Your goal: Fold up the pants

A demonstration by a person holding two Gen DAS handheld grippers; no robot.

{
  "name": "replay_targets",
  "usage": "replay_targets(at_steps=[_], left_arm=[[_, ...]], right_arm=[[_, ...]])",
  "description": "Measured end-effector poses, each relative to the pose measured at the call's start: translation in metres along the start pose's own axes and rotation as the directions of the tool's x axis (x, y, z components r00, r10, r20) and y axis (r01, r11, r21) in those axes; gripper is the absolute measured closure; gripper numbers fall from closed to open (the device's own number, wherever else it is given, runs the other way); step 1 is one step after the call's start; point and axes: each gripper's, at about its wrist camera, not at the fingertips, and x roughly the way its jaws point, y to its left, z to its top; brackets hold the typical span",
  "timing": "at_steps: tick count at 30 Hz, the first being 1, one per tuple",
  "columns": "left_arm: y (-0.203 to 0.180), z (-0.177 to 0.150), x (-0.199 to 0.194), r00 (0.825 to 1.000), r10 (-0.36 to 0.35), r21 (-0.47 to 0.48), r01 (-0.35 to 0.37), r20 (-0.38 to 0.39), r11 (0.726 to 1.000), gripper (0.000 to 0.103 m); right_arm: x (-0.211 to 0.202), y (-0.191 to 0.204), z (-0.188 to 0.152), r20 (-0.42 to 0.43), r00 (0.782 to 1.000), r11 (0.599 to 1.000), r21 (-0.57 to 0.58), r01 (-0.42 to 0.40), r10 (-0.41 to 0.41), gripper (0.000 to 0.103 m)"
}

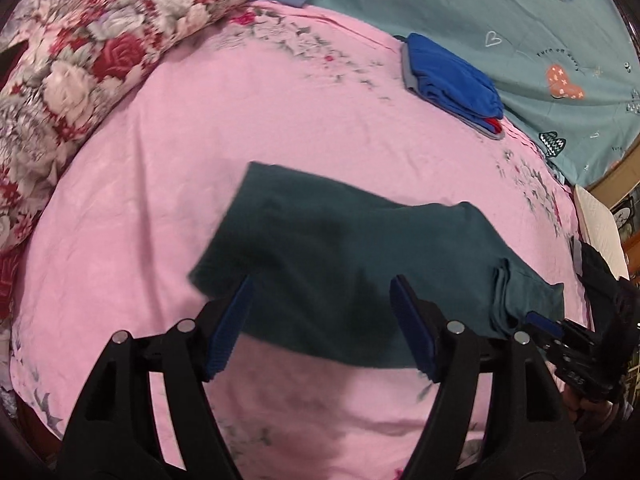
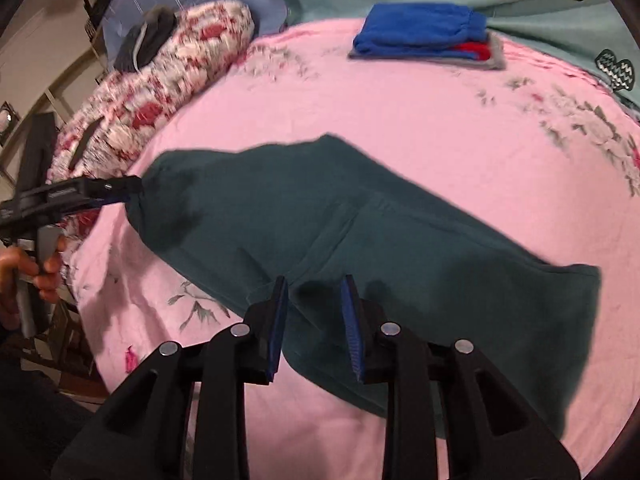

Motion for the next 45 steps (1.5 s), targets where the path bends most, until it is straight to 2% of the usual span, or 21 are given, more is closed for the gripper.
replay_targets(at_steps=[3, 4, 6, 10, 12, 14, 15, 16, 18, 19, 20, 21, 22, 25, 27, 31, 32, 35, 39, 44, 45], left_arm=[[0.01, -0.002, -0.001, 1.0, -0.018, -0.008, 0.018, -0.004, 1.0, 0.03], [0.013, -0.001, 0.0, 1.0, -0.027, -0.011, 0.027, -0.006, 1.0, 0.029], [0.016, -0.001, 0.0, 0.999, -0.041, -0.01, 0.041, -0.003, 0.999, 0.029], [0.021, 0.003, 0.0, 0.998, -0.06, -0.002, 0.06, 0.014, 0.998, 0.029], [0.023, 0.005, 0.001, 0.997, -0.073, -0.008, 0.073, 0.02, 0.997, 0.028], [0.025, 0.004, 0.002, 0.997, -0.076, -0.007, 0.076, 0.022, 0.997, 0.027], [0.027, 0.004, 0.003, 0.997, -0.076, -0.007, 0.076, 0.021, 0.997, 0.026], [0.028, 0.005, 0.005, 0.997, -0.076, -0.006, 0.076, 0.015, 0.997, 0.026], [0.033, 0.007, 0.004, 0.997, -0.083, -0.011, 0.083, 0.009, 0.996, 0.025], [0.036, 0.008, 0.004, 0.996, -0.091, -0.016, 0.091, 0.008, 0.996, 0.021], [0.039, 0.009, 0.004, 0.996, -0.093, -0.023, 0.094, 0.004, 0.995, 0.019], [0.042, 0.01, 0.007, 0.996, -0.089, -0.026, 0.089, -0.008, 0.996, 0.019], [0.046, 0.012, 0.009, 0.996, -0.083, -0.028, 0.082, -0.017, 0.996, 0.019], [0.055, 0.017, 0.012, 0.997, -0.071, -0.062, 0.069, -0.017, 0.996, 0.019], [0.058, 0.019, 0.017, 0.996, -0.083, -0.076, 0.08, -0.041, 0.994, 0.019], [0.044, 0.021, 0.031, 0.993, -0.072, -0.001, 0.072, -0.093, 0.997, 0.021], [0.039, 0.021, 0.035, 0.992, -0.06, 0.026, 0.063, -0.107, 0.998, 0.021], [0.025, 0.021, 0.043, 0.991, 0.012, 0.115, 0.003, -0.13, 0.993, 0.025], [0.018, 0.021, 0.049, 0.986, 0.08, 0.17, -0.055, -0.143, 0.984, 0.031], [0.013, 0.022, 0.054, 0.98, 0.125, 0.224, -0.087, -0.158, 0.971, 0.031], [0.011, 0.022, 0.055, 0.978, 0.134, 0.234, -0.095, -0.16, 0.968, 0.028]], right_arm=[[0.01, -0.001, 0.0, -0.016, 1.0, 1.0, 0.009, 0.005, -0.005, 0.076], [0.01, 0.0, 0.002, -0.023, 1.0, 1.0, -0.006, 0.013, -0.013, 0.087], [0.0, 0.0, 0.006, -0.014, 0.999, 0.999, -0.007, 0.034, -0.035, 0.099], [-0.029, 0.01, 0.007, 0.048, 0.999, 1.0, 0.007, -0.005, 0.004, 0.099], [-0.026, 0.018, 0.0, 0.02, 1.0, 1.0, -0.008, -0.02, 0.02, 0.099], [-0.008, 0.022, -0.009, -0.032, 0.999, 0.999, -0.029, 0.014, -0.015, 0.099], [0.004, 0.021, -0.014, -0.065, 0.998, 0.999, -0.027, 0.022, -0.024, 0.095], [0.005, 0.021, -0.013, -0.042, 0.999, 1.0, -0.014, 0.021, -0.021, 0.087], [-0.003, 0.018, -0.006, -0.06, 0.997, 0.998, 0.036, 0.042, -0.04, 0.072], [-0.011, 0.017, -0.003, -0.044, 0.999, 0.998, 0.061, 0.022, -0.019, 0.064], [-0.024, 0.017, 0.0, 0.002, 1.0, 0.997, 0.081, 0.01, -0.01, 0.061], [-0.029, 0.018, 0.001, 0.03, 0.999, 0.996, 0.083, 0.026, -0.029, 0.053], [-0.03, 0.019, 0.0, 0.041, 0.998, 0.996, 0.08, 0.043, -0.047, 0.05], [-0.028, 0.02, -0.001, 0.038, 0.994, 0.992, 0.076, 0.098, -0.101, 0.05], [-0.025, 0.013, -0.002, 0.043, 0.984, 0.978, 0.126, 0.169, -0.175, 0.05], [-0.003, -0.014, -0.014, -0.06, 0.975, 0.942, 0.252, 0.222, -0.214, 0.05], [-0.003, -0.017, -0.017, -0.038, 0.977, 0.939, 0.269, 0.214, -0.211, 0.049], [0.0, -0.014, -0.016, -0.033, 0.97, 0.937, 0.253, 0.241, -0.241, 0.047], [0.006, -0.006, -0.017, -0.034, 0.959, 0.937, 0.207, 0.282, -0.282, 0.041], [0.006, -0.004, -0.016, -0.029, 0.956, 0.938, 0.188, 0.292, -0.291, 0.039], [0.005, -0.005, -0.016, -0.029, 0.957, 0.939, 0.187, 0.29, -0.29, 0.039]])
